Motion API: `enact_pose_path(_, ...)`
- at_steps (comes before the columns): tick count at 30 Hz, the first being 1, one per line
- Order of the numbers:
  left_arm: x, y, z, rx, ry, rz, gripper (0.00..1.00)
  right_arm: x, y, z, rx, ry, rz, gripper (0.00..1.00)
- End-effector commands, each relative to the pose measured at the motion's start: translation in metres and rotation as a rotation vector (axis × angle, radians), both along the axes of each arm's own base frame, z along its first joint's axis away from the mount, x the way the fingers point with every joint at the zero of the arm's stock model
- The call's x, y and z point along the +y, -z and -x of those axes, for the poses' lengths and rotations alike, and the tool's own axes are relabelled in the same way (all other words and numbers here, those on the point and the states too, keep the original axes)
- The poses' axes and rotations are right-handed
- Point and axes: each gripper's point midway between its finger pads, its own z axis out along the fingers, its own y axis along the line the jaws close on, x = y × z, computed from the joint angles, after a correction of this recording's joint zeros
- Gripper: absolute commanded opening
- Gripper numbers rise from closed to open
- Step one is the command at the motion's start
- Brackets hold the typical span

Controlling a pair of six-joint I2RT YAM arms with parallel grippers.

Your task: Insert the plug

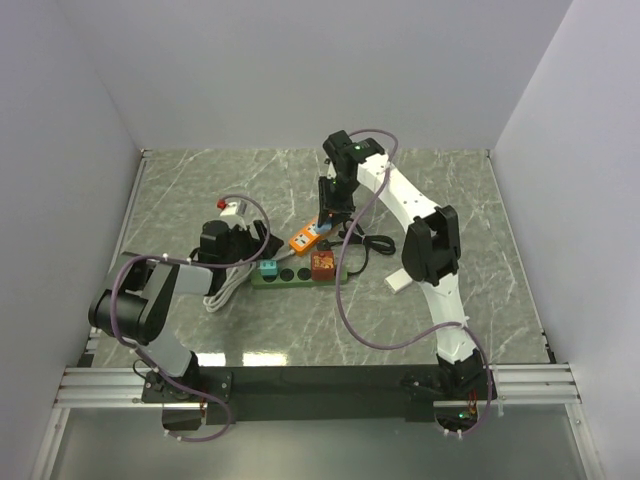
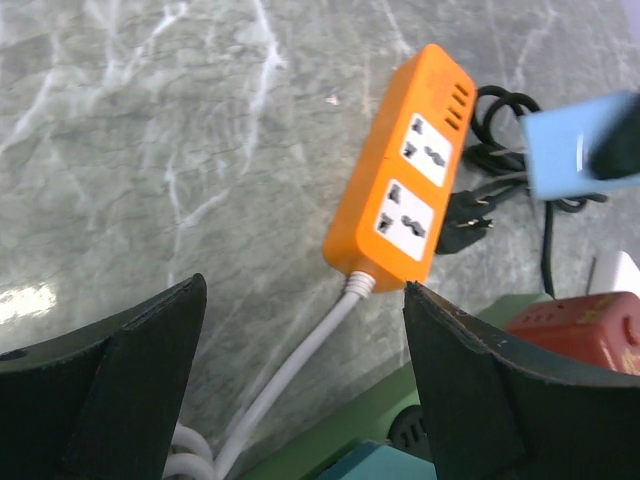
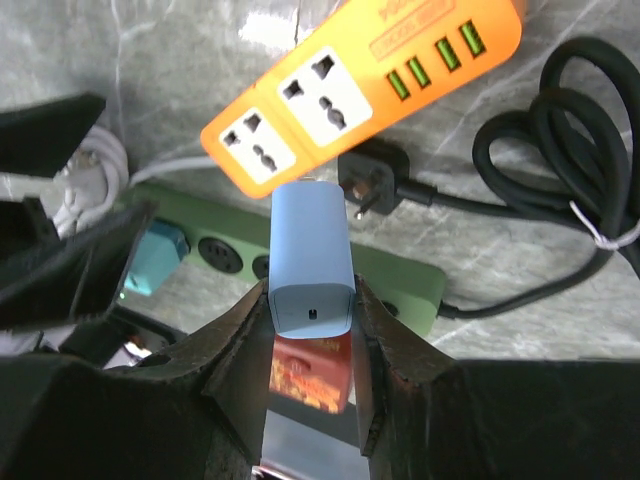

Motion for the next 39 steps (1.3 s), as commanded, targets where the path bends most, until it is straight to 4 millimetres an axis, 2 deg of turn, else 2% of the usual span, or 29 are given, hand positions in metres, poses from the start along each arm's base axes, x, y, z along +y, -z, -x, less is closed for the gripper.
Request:
enact_pose_path(1,-0.013,-0.018,0.002,-0.091,0.088,0.033,0.86,0.013,-0.003,-0.01,-0.029,0.033,-0.041,0.0)
enact_pose_path(6,-0.016,-0.007,-0.009,-0.076,0.088,0.027,0.88,0.031,0.006,-0.014,-0.046,0.042,-0.09,0.0)
enact_pose_path(8,-0.015,0.006,-0.015,-0.039,0.074,0.015,0.88,0.034,0.009,-0.016,-0.045,0.067,-0.098,0.0)
enact_pose_path(11,-0.017,0.006,-0.026,-0.037,0.061,0.014,0.88,0.035,0.014,-0.021,-0.044,0.074,-0.087,0.0)
enact_pose_path(18,-0.024,0.008,-0.035,-0.031,0.069,0.01,0.88,0.028,0.02,-0.022,-0.037,0.111,-0.048,0.0)
enact_pose_path(21,-0.032,0.012,-0.035,-0.016,0.089,0.007,0.88,0.025,0.022,-0.015,-0.014,0.121,-0.042,0.0)
enact_pose_path(29,-0.069,0.021,-0.027,-0.007,0.194,0.002,0.87,0.001,0.006,-0.032,-0.135,0.16,0.051,0.0)
enact_pose_path(31,-0.073,0.017,-0.027,-0.03,0.194,-0.003,0.87,0.001,-0.017,-0.046,-0.242,0.149,0.014,0.0)
enact_pose_path(32,-0.072,0.01,-0.028,-0.05,0.192,-0.001,0.88,0.001,-0.035,-0.045,-0.294,0.143,-0.013,0.0)
enact_pose_path(33,-0.069,0.007,-0.031,-0.061,0.176,-0.015,0.88,0.005,-0.05,-0.059,-0.385,0.117,-0.053,0.0)
enact_pose_path(34,-0.068,0.001,-0.032,-0.072,0.17,-0.02,0.88,0.009,-0.063,-0.06,-0.433,0.075,-0.087,0.0)
enact_pose_path(35,-0.068,-0.012,-0.034,-0.104,0.171,-0.018,0.88,0.009,-0.082,-0.061,-0.494,0.029,-0.118,0.0)
enact_pose_path(36,-0.068,-0.018,-0.034,-0.123,0.174,-0.022,0.88,0.007,-0.095,-0.068,-0.585,-0.08,-0.124,0.0)
enact_pose_path(37,-0.068,-0.025,-0.033,-0.139,0.181,-0.021,0.89,0.016,-0.109,-0.061,-0.618,-0.187,-0.184,0.0)
enact_pose_path(38,-0.069,-0.037,-0.03,-0.169,0.193,-0.015,0.89,0.015,-0.122,-0.057,-0.671,-0.268,-0.185,0.0)
enact_pose_path(39,-0.068,-0.044,-0.029,-0.196,0.202,-0.022,0.89,0.008,-0.125,-0.055,-0.729,-0.393,-0.141,0.0)
